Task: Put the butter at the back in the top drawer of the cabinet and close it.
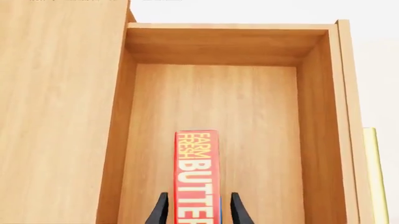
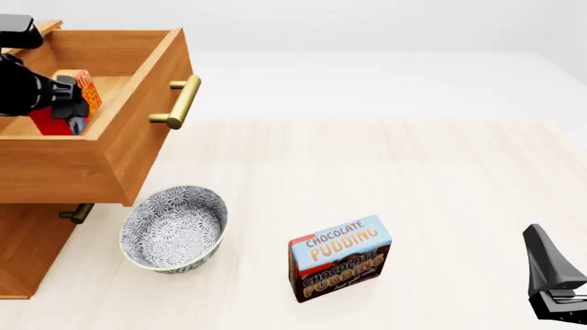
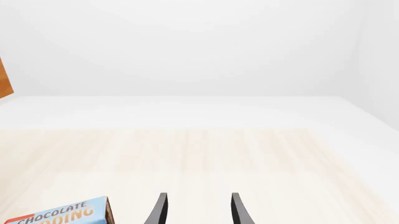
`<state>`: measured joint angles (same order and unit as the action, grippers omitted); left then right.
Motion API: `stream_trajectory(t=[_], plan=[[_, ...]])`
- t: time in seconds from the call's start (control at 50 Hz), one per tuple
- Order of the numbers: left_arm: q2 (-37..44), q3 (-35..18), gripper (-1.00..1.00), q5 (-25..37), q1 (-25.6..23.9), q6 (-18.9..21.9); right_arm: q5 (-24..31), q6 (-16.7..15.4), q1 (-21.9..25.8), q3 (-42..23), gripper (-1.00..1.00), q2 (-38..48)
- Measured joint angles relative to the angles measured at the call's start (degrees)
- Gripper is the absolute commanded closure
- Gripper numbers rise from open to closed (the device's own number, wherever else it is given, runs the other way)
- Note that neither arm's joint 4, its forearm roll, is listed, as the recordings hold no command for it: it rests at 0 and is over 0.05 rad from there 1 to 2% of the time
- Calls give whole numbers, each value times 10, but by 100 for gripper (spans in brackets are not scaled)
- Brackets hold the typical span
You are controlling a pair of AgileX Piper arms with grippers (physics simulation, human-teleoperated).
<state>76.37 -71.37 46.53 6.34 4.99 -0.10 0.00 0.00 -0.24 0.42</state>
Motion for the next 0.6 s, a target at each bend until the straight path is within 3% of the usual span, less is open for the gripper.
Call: stream_trajectory(t=[0.32,0.6], plan=[[-8,-18,-100,9,-1,-4,0,0,0,0,-100,0],[-27,-59,-100,34,-37,-28,0,0,0,0,-100,0]])
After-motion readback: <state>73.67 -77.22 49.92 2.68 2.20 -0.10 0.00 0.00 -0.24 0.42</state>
